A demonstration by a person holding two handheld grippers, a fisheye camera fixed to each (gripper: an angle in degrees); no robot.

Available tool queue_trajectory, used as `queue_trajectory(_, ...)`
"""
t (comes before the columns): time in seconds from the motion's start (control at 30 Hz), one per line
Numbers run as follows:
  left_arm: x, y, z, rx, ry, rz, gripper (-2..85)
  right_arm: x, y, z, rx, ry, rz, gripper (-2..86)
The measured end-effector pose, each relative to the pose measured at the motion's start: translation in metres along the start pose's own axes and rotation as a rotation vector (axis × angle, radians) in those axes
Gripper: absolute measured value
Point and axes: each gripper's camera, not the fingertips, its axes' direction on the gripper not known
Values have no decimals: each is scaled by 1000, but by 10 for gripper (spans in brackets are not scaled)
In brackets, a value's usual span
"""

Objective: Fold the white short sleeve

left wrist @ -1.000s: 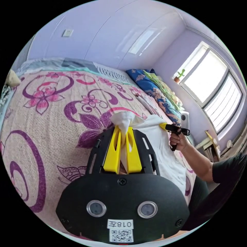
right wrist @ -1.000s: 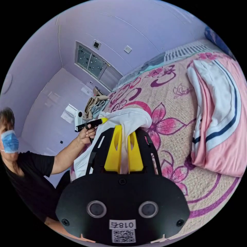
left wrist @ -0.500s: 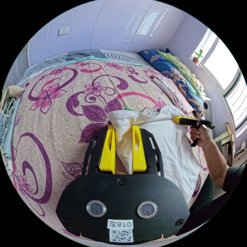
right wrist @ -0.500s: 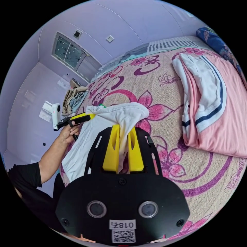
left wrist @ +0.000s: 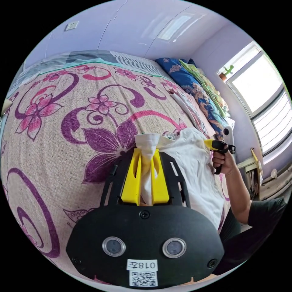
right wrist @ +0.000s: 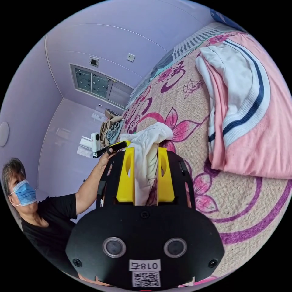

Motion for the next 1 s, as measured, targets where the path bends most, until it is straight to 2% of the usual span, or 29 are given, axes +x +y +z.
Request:
queue_trajectory(0.1, -2, 9, -36, 48, -37, 37, 40, 5, 6, -9, 0, 12, 12, 104)
queue_trajectory(0.23, -14, 42, -113, 252, -7, 66, 36, 12, 4, -6, -46, 11, 17, 83)
queue_trajectory(0.37, -23, 51, -161, 262, -14, 57, 33, 12, 5, -7, -77, 35, -9, 30)
queue_trajectory(0.5, 13, 73, -231, 382, -68, 166, 35, -25, 43, -52, 139, 72, -242, 11)
queue_trajectory(0.57, 56, 101, -288, 494, -116, 249, 36, -44, 66, -73, 214, 81, -330, 8)
queue_trajectory(0.77, 206, 137, -418, 655, -232, 432, 38, -107, 139, -158, 368, 149, -514, 4)
queue_trajectory(0.87, 282, 118, -455, 698, -249, 471, 39, -132, 160, -215, 424, 219, -573, 5)
queue_trajectory(1.0, 342, 60, -458, 729, -219, 473, 39, -147, 163, -295, 517, 327, -610, 8)
